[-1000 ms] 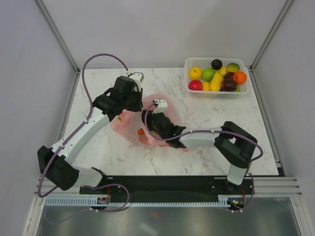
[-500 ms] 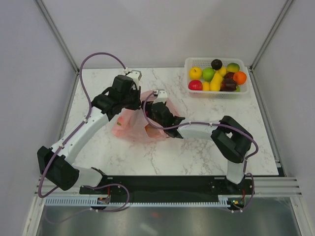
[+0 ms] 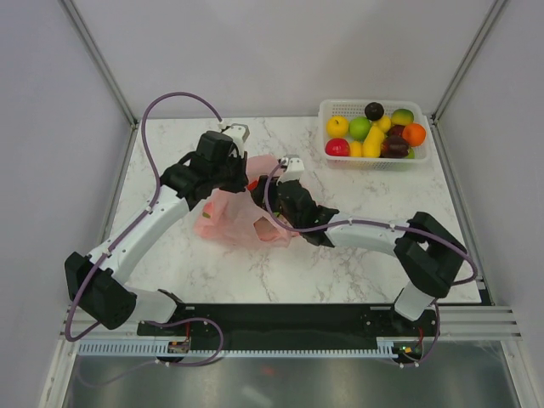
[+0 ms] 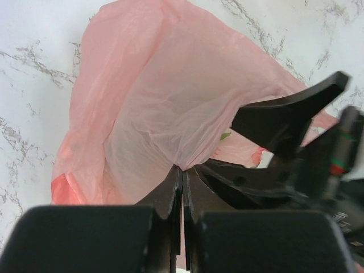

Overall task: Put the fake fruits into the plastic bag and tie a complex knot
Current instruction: Place the fake fruit in the plastic bag, then pick up the fake fruit from the bin.

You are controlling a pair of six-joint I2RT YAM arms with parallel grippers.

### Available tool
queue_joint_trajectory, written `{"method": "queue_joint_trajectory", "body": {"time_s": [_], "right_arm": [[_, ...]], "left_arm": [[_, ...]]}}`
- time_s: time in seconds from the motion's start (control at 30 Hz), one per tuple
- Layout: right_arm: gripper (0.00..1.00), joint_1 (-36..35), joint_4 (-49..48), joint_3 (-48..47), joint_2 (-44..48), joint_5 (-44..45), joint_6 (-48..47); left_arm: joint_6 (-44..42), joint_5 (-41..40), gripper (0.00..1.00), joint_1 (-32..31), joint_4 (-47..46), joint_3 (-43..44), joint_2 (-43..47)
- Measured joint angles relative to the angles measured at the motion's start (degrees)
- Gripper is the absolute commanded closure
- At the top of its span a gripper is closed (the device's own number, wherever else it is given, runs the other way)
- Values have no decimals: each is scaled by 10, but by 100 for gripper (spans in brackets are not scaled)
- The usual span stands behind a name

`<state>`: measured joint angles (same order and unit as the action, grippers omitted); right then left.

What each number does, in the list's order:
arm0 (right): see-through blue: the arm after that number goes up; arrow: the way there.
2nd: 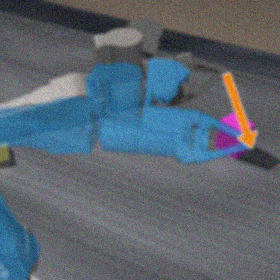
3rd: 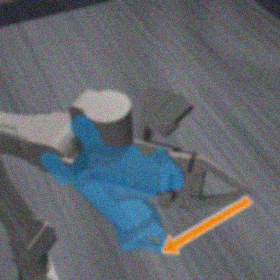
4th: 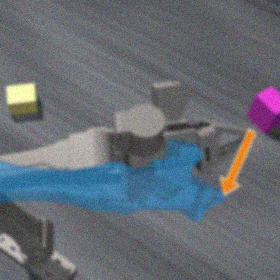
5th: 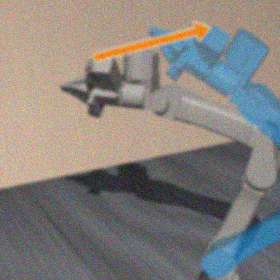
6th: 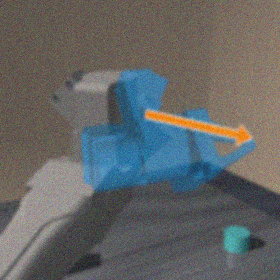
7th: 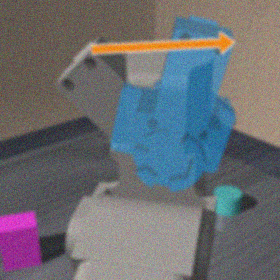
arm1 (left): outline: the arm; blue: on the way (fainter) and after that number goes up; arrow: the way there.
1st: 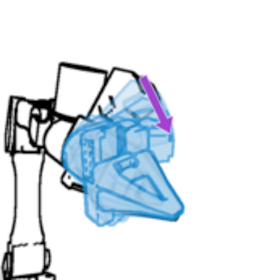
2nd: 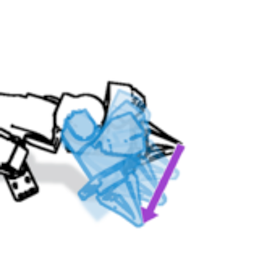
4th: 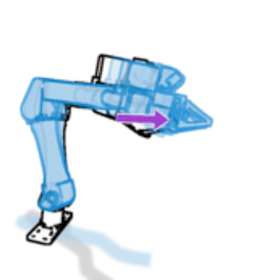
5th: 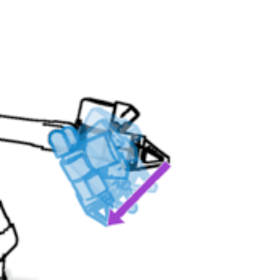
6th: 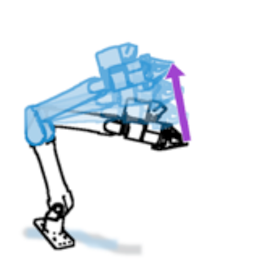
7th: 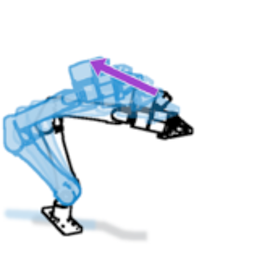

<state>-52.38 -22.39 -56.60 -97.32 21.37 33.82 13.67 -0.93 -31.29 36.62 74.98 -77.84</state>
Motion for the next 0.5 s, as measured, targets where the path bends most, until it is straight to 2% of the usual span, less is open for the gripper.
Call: {"method": "queue_joint_trajectory", "body": {"time_s": [0.27,0.33,0.43,0.5], "right_arm": [[25,6,67,-13,118,47,-52],[20,22,97,-25,135,53,-61],[2,86,160,-74,138,44,-66],[2,138,205,-117,129,42,-70]], "left_arm": [[0,0,98,0,0,0,0],[0,0,98,0,0,0,0],[0,0,98,0,0,0,0],[0,0,98,0,0,0,0]]}}
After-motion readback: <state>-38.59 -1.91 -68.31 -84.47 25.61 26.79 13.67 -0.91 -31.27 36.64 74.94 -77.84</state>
